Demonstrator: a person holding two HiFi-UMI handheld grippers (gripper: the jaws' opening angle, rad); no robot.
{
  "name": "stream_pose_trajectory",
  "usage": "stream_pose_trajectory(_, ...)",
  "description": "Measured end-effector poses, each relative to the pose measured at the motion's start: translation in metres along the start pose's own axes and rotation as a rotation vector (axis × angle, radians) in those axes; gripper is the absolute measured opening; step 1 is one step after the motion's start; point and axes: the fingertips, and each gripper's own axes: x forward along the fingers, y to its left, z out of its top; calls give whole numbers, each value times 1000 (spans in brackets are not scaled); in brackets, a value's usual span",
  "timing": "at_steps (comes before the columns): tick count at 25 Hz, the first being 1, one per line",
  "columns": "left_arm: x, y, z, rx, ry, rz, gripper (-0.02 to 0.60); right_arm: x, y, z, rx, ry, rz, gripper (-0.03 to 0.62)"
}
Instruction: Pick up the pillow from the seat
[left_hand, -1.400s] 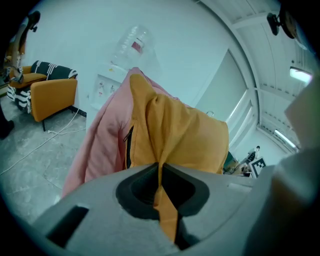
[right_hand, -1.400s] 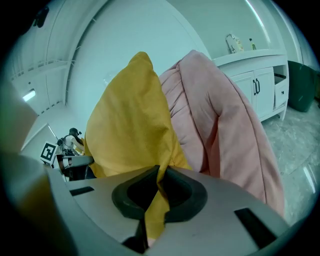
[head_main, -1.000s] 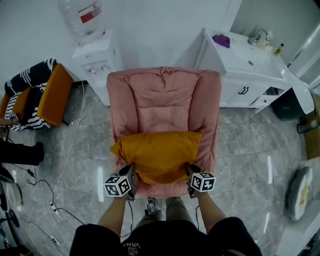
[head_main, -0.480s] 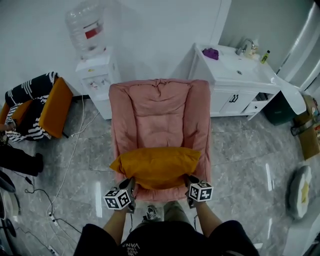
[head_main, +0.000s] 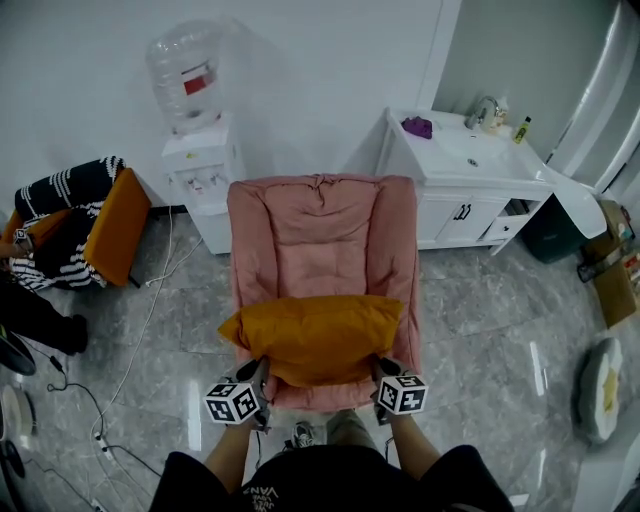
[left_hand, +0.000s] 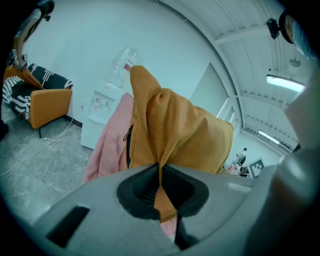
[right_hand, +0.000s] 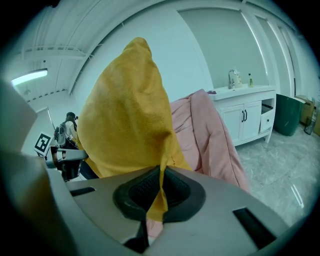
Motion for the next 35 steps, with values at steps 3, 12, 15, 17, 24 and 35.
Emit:
stream_pose_trajectory(3, -6, -11, 14, 31, -33, -20, 21, -12, 5, 11, -10, -36, 5, 11)
stream_pose_trajectory(12, -28, -43, 67, 82, -145, -77, 21, -64, 29, 74, -54, -215, 53, 11)
stream_pose_trajectory(15, -32, -55, 80, 101, -172, -105, 21, -81, 32, 92, -58, -263, 51, 11)
stream_pose_trajectory(17, -35, -64, 89, 113, -190, -128, 21, -92, 34, 102, -54, -293, 49, 11)
stream_pose_trajectory(24, -50, -94, 132, 167, -285, -196, 21, -124, 45, 138, -63, -389, 58, 11)
stream_pose_trajectory(35, -76, -125, 198, 245, -418, -234, 21, -152, 68, 198, -86, -519, 115, 11)
